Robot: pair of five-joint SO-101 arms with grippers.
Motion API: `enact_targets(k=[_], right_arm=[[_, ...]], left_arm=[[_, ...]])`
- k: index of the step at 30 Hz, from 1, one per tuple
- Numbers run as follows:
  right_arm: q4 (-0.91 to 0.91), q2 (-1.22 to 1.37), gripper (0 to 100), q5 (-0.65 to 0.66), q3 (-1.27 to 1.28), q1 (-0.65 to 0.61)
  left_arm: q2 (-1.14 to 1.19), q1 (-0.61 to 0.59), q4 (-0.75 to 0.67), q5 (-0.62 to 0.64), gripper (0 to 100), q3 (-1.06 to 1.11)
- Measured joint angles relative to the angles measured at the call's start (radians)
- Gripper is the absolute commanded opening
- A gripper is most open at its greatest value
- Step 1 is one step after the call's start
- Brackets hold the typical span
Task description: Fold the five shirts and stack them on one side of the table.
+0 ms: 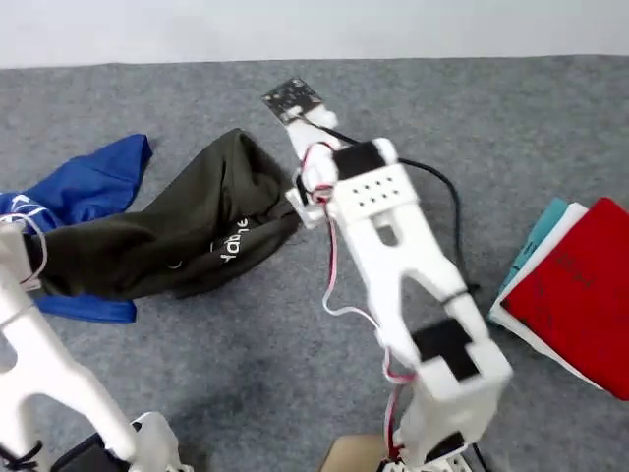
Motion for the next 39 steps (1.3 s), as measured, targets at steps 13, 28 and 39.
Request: enact_targets(k=[13,28,39], right_arm=[[-0.075,0.555,16.0,-0.054,-0.479,-0.048],[0.247,0.740,0.9,-0.069,-1.103,-0.014],[0.350,0.588,0.9,-0.058,-1.353,0.160]], left_arm=[[0.000,0.008,0.000,0.000,0,0.000],[0.000,0.037,0.000,0.000,0,0.000],[-0.173,0.126,-0.167,0.000,0,-0.137]])
